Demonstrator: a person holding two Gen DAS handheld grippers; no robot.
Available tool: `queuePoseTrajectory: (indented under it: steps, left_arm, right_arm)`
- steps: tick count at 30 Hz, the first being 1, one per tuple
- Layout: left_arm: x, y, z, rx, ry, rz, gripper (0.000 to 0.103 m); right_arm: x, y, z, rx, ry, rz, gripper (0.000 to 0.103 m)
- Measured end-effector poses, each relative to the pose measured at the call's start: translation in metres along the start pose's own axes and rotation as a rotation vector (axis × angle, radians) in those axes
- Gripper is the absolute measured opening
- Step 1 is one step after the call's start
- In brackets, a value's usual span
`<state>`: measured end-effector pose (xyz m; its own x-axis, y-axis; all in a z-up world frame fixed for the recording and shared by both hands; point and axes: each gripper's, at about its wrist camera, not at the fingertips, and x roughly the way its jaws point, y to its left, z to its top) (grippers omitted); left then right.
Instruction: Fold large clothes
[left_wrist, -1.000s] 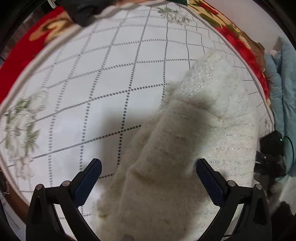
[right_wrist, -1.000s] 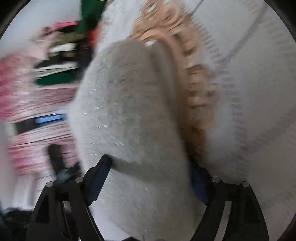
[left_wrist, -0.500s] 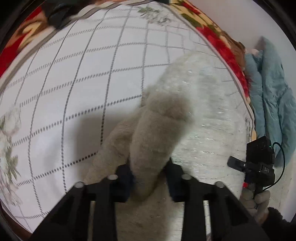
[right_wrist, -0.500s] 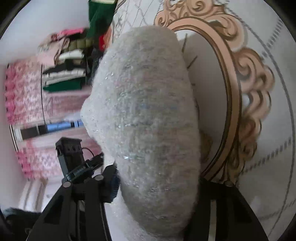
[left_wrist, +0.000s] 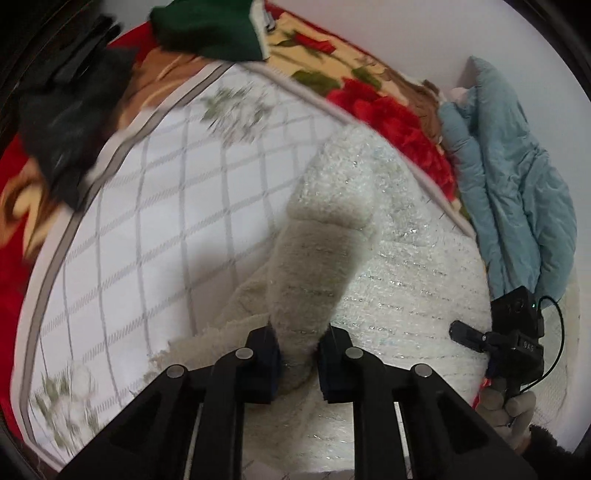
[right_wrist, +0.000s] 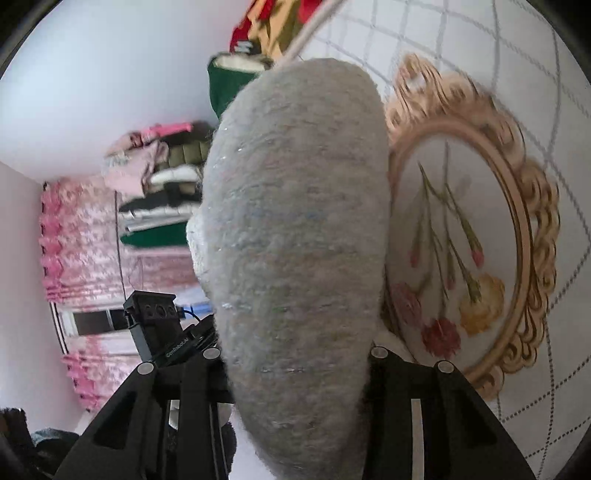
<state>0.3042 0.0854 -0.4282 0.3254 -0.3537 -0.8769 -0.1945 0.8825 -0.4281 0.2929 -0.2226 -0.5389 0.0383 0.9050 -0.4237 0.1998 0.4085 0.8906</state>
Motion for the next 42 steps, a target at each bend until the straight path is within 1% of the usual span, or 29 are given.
queuePoseTrajectory:
  steps: [2, 4, 6, 7, 9, 10, 14, 15, 17, 19, 21, 23, 24, 25, 27, 28, 29, 30, 31, 32, 33, 34, 35, 36, 38, 39, 41, 42]
  left_arm:
    - [0.003, -0.011, 0.027, 0.035, -0.009, -0.014, 0.012]
    - [0.013, -0.025, 0.056, 0.071, -0.021, -0.026, 0.013]
    - [0.023, -0.036, 0.08, 0.091, -0.026, -0.037, 0.013]
    - [0.036, -0.045, 0.097, 0.099, -0.027, -0.046, 0.013]
    - [0.056, -0.057, 0.124, 0.108, -0.03, -0.051, 0.013]
    - [0.074, -0.065, 0.141, 0.111, -0.029, -0.052, 0.013]
    - [0.135, -0.085, 0.185, 0.116, -0.003, -0.051, 0.013]
    - [0.151, -0.089, 0.195, 0.114, 0.007, -0.049, 0.013]
    - [0.18, -0.097, 0.209, 0.114, 0.032, -0.048, 0.013]
    - [0.2, -0.103, 0.212, 0.129, 0.057, -0.038, 0.013]
    - [0.214, -0.11, 0.21, 0.148, 0.074, -0.022, 0.015]
    - [0.218, -0.114, 0.205, 0.163, 0.078, 0.007, 0.021]
    - [0.218, -0.116, 0.202, 0.177, 0.078, 0.028, 0.025]
    - [0.216, -0.118, 0.198, 0.19, 0.077, 0.047, 0.03]
    - [0.211, -0.121, 0.192, 0.201, 0.067, 0.098, 0.034]
    - [0.205, -0.123, 0.186, 0.214, 0.056, 0.141, 0.039]
    - [0.202, -0.127, 0.184, 0.222, 0.045, 0.18, 0.044]
    - [0.198, -0.13, 0.182, 0.232, 0.032, 0.219, 0.057]
    - [0.191, -0.135, 0.175, 0.247, 0.02, 0.253, 0.073]
    - [0.187, -0.137, 0.171, 0.253, 0.012, 0.279, 0.083]
    - [0.181, -0.14, 0.166, 0.261, 0.004, 0.301, 0.098]
    - [0.173, -0.144, 0.16, 0.271, -0.007, 0.318, 0.102]
    - [0.163, -0.148, 0.153, 0.281, -0.024, 0.344, 0.102]
    - [0.155, -0.152, 0.149, 0.281, -0.037, 0.354, 0.103]
    - [0.131, -0.16, 0.141, 0.279, -0.068, 0.358, 0.103]
    - [0.119, -0.166, 0.137, 0.282, -0.085, 0.362, 0.103]
    - [0.093, -0.176, 0.128, 0.289, -0.105, 0.364, 0.103]
    - [0.08, -0.181, 0.126, 0.289, -0.113, 0.359, 0.103]
  right_arm:
    - [-0.015, 0.008, 0.015, 0.005, -0.038, 0.007, 0.041]
    - [-0.032, 0.014, 0.039, 0.003, -0.077, 0.026, 0.042]
    - [-0.05, 0.016, 0.073, -0.003, -0.118, 0.037, 0.041]
    - [-0.057, 0.016, 0.089, -0.002, -0.134, 0.042, 0.042]
    - [-0.071, 0.01, 0.132, 0.001, -0.15, 0.067, 0.042]
    - [-0.077, 0.005, 0.157, 0.005, -0.162, 0.072, 0.042]
    - [-0.087, -0.025, 0.242, 0.013, -0.155, 0.099, 0.042]
    - [-0.091, -0.035, 0.264, 0.017, -0.152, 0.092, 0.041]
    - [-0.1, -0.056, 0.306, 0.038, -0.138, 0.078, 0.042]
    - [-0.091, -0.061, 0.332, 0.045, -0.128, 0.038, 0.042]
    - [-0.096, -0.075, 0.352, 0.058, -0.111, 0.003, 0.047]
    - [-0.103, -0.088, 0.363, 0.074, -0.084, -0.041, 0.051]
    - [-0.099, -0.088, 0.362, 0.059, -0.073, -0.062, 0.057]
    - [-0.1, -0.087, 0.362, 0.052, -0.064, -0.096, 0.06]
    - [-0.108, -0.08, 0.362, 0.037, -0.065, -0.216, 0.071]
    - [-0.11, -0.074, 0.36, 0.027, -0.071, -0.281, 0.074]
    - [-0.114, -0.067, 0.358, 0.015, -0.078, -0.356, 0.074]
    - [-0.117, -0.055, 0.352, -0.02, -0.099, -0.45, 0.076]
    - [-0.118, -0.036, 0.344, -0.059, -0.131, -0.553, 0.076]
    - [-0.119, -0.02, 0.336, -0.084, -0.157, -0.642, 0.077]
    - [-0.12, -0.008, 0.329, -0.097, -0.18, -0.738, 0.079]
    - [-0.12, 0.006, 0.318, -0.112, -0.2, -0.846, 0.079]
    - [-0.122, 0.012, 0.305, -0.134, -0.217, -0.924, 0.079]
    - [-0.121, 0.028, 0.289, -0.161, -0.244, -1.023, 0.08]
    - [-0.117, 0.056, 0.262, -0.181, -0.274, -1.144, 0.082]
    - [-0.114, 0.062, 0.243, -0.181, -0.283, -1.159, 0.082]
    - [-0.12, 0.075, 0.212, -0.18, -0.303, -1.186, 0.083]
    - [-0.122, 0.087, 0.196, -0.191, -0.32, -1.213, 0.083]
